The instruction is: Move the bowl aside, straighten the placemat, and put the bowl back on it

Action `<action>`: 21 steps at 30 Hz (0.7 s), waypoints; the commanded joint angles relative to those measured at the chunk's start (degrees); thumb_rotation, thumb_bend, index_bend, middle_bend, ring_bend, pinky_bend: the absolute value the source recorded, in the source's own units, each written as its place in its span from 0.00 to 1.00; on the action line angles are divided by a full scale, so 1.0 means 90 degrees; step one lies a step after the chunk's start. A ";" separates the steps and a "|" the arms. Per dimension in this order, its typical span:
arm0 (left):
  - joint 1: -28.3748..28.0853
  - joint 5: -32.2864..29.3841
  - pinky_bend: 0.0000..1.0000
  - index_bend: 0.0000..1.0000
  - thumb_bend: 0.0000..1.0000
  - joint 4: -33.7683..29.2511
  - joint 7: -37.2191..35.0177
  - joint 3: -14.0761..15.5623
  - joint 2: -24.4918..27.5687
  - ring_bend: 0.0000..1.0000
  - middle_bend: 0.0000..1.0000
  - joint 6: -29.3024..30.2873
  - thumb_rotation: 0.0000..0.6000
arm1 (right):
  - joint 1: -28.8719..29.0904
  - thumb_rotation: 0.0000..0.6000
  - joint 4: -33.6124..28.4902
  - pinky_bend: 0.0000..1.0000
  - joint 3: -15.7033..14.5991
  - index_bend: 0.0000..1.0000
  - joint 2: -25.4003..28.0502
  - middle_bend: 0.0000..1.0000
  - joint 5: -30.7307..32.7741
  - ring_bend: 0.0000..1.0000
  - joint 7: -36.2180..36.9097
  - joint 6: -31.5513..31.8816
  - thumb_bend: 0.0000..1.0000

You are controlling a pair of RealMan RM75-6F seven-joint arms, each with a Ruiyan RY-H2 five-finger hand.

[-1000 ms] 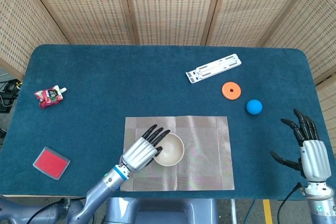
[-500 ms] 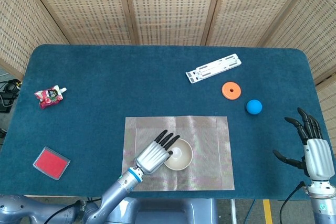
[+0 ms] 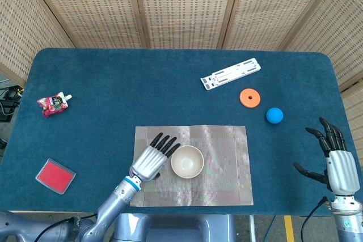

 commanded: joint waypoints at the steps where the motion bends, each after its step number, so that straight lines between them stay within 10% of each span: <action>1: 0.0325 0.0298 0.00 0.04 0.08 -0.0291 -0.0502 0.0218 0.0521 0.00 0.00 0.0427 1.00 | 0.0004 1.00 -0.0002 0.00 -0.0013 0.22 -0.0009 0.00 0.0001 0.00 -0.0058 -0.0025 0.24; 21: 0.2201 0.2046 0.00 0.03 0.08 0.0063 -0.3158 0.1011 0.2788 0.00 0.00 0.3304 1.00 | 0.0144 1.00 -0.0092 0.00 -0.0174 0.19 -0.0064 0.00 0.0367 0.00 -0.1317 -0.0670 0.17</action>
